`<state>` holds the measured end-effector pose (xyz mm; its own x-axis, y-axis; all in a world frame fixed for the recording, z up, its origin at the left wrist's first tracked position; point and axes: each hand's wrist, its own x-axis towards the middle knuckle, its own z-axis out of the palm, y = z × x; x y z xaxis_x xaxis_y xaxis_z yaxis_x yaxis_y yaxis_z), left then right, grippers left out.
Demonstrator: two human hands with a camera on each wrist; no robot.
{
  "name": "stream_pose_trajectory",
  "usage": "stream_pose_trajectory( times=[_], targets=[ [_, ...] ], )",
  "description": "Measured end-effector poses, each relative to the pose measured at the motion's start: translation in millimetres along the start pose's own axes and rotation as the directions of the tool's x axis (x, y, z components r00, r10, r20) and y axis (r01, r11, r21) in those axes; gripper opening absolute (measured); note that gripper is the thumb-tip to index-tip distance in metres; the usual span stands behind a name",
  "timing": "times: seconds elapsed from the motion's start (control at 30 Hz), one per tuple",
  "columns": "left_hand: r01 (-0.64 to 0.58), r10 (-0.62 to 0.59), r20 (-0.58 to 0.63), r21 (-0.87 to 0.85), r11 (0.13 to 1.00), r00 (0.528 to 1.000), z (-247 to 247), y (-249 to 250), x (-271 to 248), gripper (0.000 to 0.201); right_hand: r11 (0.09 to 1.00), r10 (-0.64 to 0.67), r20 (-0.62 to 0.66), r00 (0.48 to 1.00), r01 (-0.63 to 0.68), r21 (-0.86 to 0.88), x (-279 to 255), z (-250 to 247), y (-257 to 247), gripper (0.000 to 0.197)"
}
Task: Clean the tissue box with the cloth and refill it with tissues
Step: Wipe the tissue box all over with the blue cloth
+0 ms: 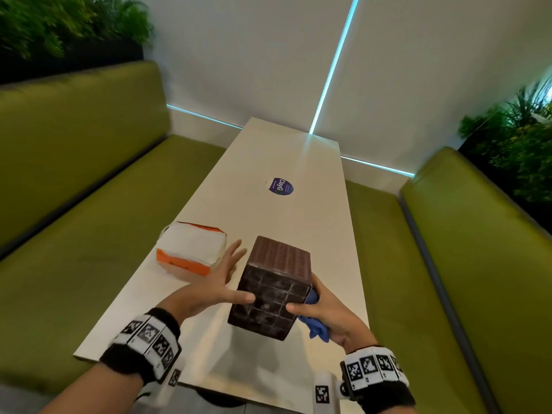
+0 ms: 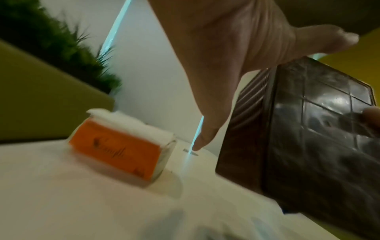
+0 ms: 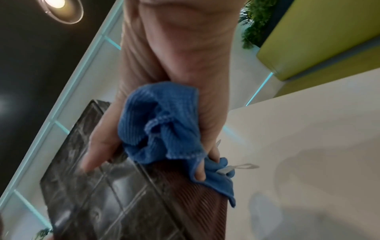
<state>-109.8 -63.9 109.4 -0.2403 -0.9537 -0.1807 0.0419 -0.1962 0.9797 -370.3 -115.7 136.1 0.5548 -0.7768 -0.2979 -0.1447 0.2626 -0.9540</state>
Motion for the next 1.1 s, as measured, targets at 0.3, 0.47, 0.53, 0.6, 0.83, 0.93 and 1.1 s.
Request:
stream_pose_trajectory(
  times=[0.3, 0.47, 0.53, 0.6, 0.83, 0.93, 1.1],
  targets=[
    [-0.083, 0.09, -0.153, 0.046, 0.995, 0.984, 12.9, -8.5, 17.6, 0.099, 0.956, 0.071, -0.015, 0.997, -0.072, -0.283, -6.8, -19.2, -21.6, 0.101],
    [-0.126, 0.143, -0.268, 0.078, 0.989, 0.953, 19.4, -23.0, 22.2, 0.103, 0.877, -0.226, -0.367, 0.903, 0.024, -0.48, 0.2, -17.2, -44.8, 0.072],
    [-0.139, 0.163, -0.27, 0.106, 0.985, 0.949, 21.7, -26.5, 27.2, 0.102, 0.856, -0.39, -0.387, 0.836, 0.174, -0.487, 13.1, -0.1, -49.4, 0.057],
    [-0.14, 0.164, -0.281, 0.102, 0.985, 0.946, 24.6, -28.4, 31.2, 0.106, 0.82, -0.464, -0.336, 0.82, 0.255, -0.512, 26.1, 25.8, -53.8, 0.048],
    [-0.186, 0.232, -0.377, 0.156, 0.97, 0.896, 40.3, -30.7, 36.9, 0.058, 0.256, -0.425, -0.06, 0.903, 0.056, -0.965, 57.8, 116.6, -17.0, 0.047],
    [-0.173, 0.23, -0.402, 0.175, 0.969, 0.886, 41.4, -24.0, 39.8, 0.063, 0.246, -0.472, -0.065, 0.879, 0.061, -0.967, 62.6, 97.3, -10.9, 0.043],
    [-0.063, 0.155, -0.369, 0.25, 0.966, 0.916, 34.0, -36.8, 44.7, 0.119, 0.432, -0.408, -0.283, 0.868, -0.089, -0.897, 67.0, 43.8, -18.2, 0.04]
  ],
)
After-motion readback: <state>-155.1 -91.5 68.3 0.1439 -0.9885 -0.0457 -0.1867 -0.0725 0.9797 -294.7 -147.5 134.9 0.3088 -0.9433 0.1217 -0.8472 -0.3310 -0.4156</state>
